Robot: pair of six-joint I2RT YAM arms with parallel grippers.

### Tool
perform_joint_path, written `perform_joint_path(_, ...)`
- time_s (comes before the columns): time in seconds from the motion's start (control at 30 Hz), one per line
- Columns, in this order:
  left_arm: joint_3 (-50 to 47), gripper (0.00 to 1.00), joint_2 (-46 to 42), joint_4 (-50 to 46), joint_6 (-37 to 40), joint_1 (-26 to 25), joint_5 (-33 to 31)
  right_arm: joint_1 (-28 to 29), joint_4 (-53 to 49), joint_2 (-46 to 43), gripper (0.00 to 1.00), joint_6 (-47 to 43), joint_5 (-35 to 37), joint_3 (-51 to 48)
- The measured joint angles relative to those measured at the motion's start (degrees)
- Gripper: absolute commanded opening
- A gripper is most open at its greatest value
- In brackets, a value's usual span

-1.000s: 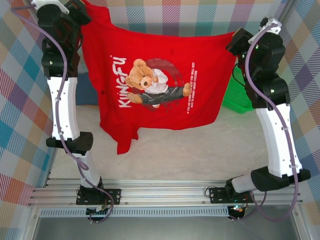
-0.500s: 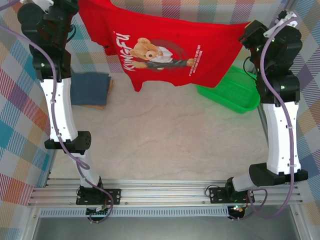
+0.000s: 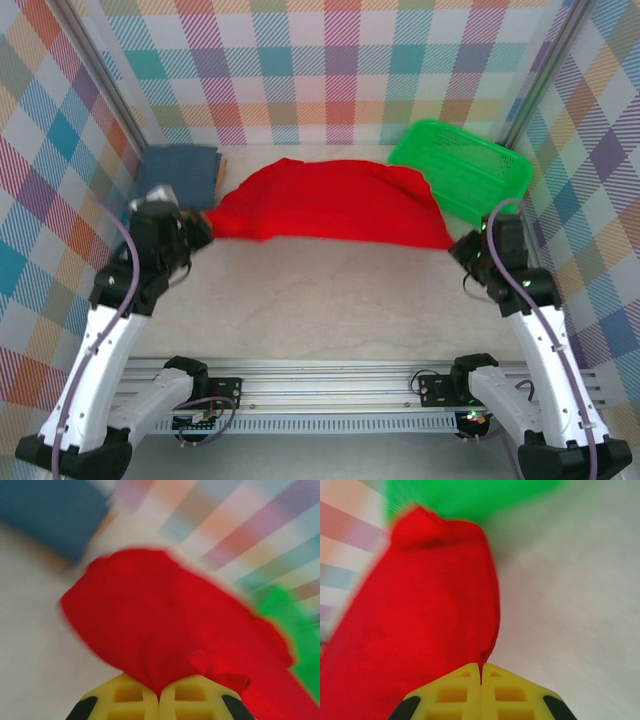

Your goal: Fold and stack the t-shirts

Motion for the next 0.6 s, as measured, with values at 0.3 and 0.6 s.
perform_joint_path(0.3,-22.5,0.00,-9.3,-4.4,-13.3,-1.4,1.0,0.0,-3.1,9.7,0.00,1.9,-4.1,-12.6)
perform_joint_path(0.6,-25.7,0.00,-6.8,-5.4,-18.0,-3.8,0.5,0.6,-4.9,12.9,0.00,4.8,-5.7,-15.5)
